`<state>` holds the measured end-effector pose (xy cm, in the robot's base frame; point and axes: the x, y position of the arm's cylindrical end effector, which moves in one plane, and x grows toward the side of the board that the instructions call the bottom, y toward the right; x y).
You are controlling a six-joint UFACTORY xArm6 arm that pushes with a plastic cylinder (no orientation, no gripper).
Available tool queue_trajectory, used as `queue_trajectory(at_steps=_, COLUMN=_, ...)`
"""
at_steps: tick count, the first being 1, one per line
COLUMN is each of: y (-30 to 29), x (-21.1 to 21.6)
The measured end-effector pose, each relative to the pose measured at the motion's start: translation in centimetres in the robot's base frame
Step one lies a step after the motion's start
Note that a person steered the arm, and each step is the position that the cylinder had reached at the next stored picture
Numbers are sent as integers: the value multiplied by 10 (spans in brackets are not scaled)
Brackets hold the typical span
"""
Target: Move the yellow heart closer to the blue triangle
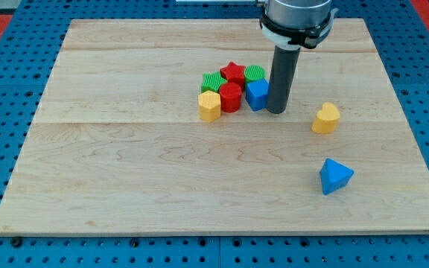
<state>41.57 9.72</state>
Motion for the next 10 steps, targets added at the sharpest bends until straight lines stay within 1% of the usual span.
queue_trajectory(at_steps=1, y=9, x=21)
queue_trajectory(at_steps=2, y=22, x=13)
queue_trajectory(at_steps=3, y=52, x=19)
queue_trajectory(at_steps=4, y=59, x=65)
queue_trajectory(at_steps=5, y=61, x=44)
queue_trajectory(at_steps=6, y=61, x=-6)
queue_trajectory(at_steps=7, y=122, x=7)
queue_trajectory(at_steps=8, y=128, x=36)
queue_trajectory(at_steps=9, y=114, x=38)
queue_trajectory(at_steps=10, y=115, x=38)
